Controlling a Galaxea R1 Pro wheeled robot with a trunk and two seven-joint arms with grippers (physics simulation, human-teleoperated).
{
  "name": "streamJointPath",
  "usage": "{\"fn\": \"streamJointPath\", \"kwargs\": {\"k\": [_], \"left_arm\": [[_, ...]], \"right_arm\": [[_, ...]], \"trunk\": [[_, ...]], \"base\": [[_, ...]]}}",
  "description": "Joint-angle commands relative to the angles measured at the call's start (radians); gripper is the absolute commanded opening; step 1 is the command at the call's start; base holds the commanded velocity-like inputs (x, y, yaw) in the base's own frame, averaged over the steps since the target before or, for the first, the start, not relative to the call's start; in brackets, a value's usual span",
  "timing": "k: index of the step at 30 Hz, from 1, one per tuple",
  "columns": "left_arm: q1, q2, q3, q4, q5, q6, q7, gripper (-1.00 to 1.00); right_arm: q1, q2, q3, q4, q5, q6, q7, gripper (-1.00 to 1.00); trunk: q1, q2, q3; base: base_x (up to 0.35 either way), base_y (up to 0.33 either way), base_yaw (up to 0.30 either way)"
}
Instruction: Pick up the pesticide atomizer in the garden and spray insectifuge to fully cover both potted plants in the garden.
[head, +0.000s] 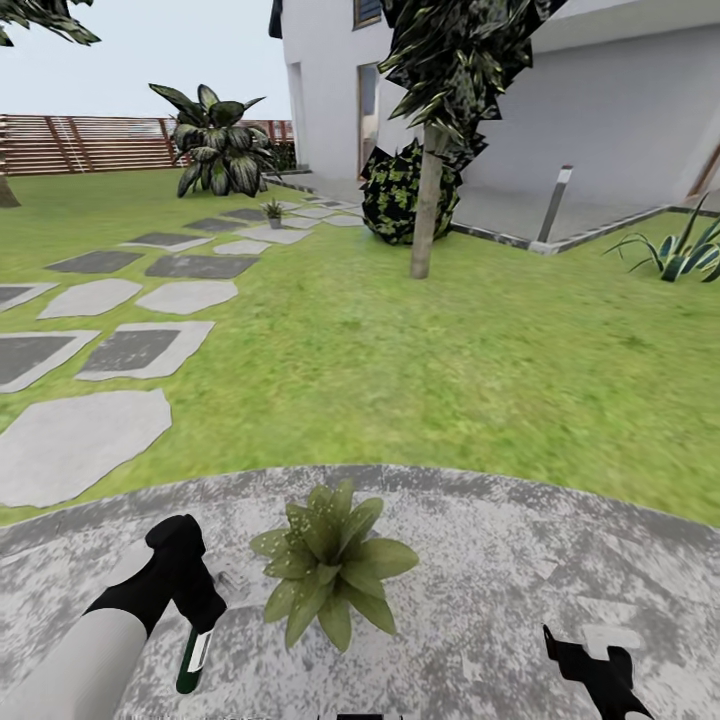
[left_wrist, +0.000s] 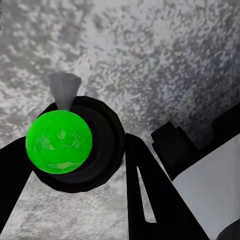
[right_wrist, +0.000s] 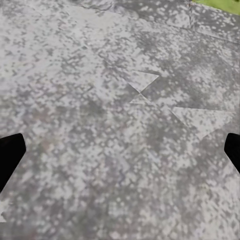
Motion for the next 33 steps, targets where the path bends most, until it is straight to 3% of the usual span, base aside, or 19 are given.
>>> {"fn": "streamJointPath", "kwargs": {"k": [1, 8, 17, 26, 33], "left_arm": [[0.000, 0.000, 0.003, -0.001, -0.008, 0.009, -0.010, -1.00], [0.001, -0.002, 0.001, 0.000, -0.007, 0.009, -0.010, -1.00], [0.001, -0.003, 0.001, 0.000, -0.006, 0.011, -0.010, -1.00], [0.001, -0.005, 0.003, 0.000, -0.006, 0.011, -0.010, -1.00], [-0.001, -0.012, 0.001, 0.000, -0.006, 0.023, -0.014, -1.00]], "right_arm": [[-0.001, 0.001, -0.008, 0.000, 0.006, -0.005, 0.008, 1.00], [-0.001, 0.001, -0.008, 0.000, 0.006, -0.005, 0.007, 1.00], [-0.001, 0.001, -0.008, 0.000, 0.006, -0.005, 0.008, 1.00], [-0.001, 0.001, -0.008, 0.000, 0.005, -0.005, 0.008, 1.00], [-0.001, 0.001, -0.008, 0.000, 0.006, -0.006, 0.008, 1.00]], "trunk": [[0.000, 0.000, -0.001], [0.000, 0.000, -0.001], [0.000, 0.000, -0.001], [0.000, 0.000, -0.001], [0.000, 0.000, -0.001]], "base": [[0.007, -0.011, 0.247], [-0.154, -0.086, 0.271], [-0.035, -0.264, 0.079], [-0.097, -0.266, 0.245], [-0.143, -0.079, 0.027]]}}
